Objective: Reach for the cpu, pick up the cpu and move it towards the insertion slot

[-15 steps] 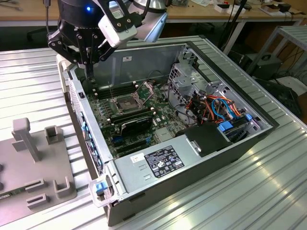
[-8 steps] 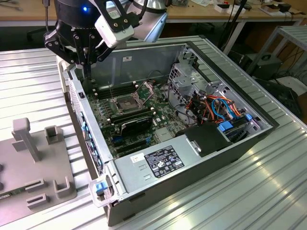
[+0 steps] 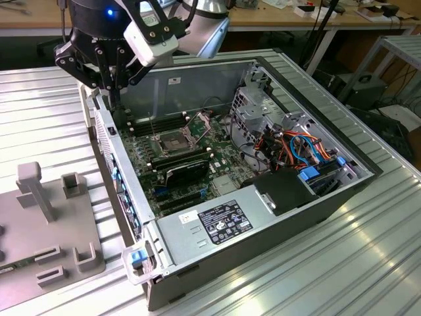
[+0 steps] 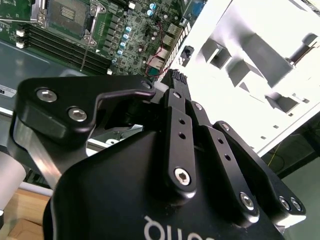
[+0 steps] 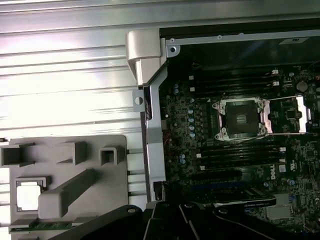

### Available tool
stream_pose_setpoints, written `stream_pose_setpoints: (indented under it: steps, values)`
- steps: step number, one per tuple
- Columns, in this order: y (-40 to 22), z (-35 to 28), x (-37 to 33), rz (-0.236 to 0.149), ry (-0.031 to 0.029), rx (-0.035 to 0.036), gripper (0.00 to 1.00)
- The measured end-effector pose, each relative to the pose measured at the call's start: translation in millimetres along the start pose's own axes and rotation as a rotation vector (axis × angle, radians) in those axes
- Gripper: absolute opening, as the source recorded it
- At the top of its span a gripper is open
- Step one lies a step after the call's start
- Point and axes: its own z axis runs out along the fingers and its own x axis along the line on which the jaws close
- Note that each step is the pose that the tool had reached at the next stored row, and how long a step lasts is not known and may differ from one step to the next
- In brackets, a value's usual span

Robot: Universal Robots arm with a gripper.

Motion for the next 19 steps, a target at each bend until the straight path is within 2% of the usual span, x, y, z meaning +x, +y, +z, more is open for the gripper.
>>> stream_pose_setpoints:
  steps: [19]
  values:
    - [-1.2,0.0,15.9,0.0,0.0007,0.0001,0.11]
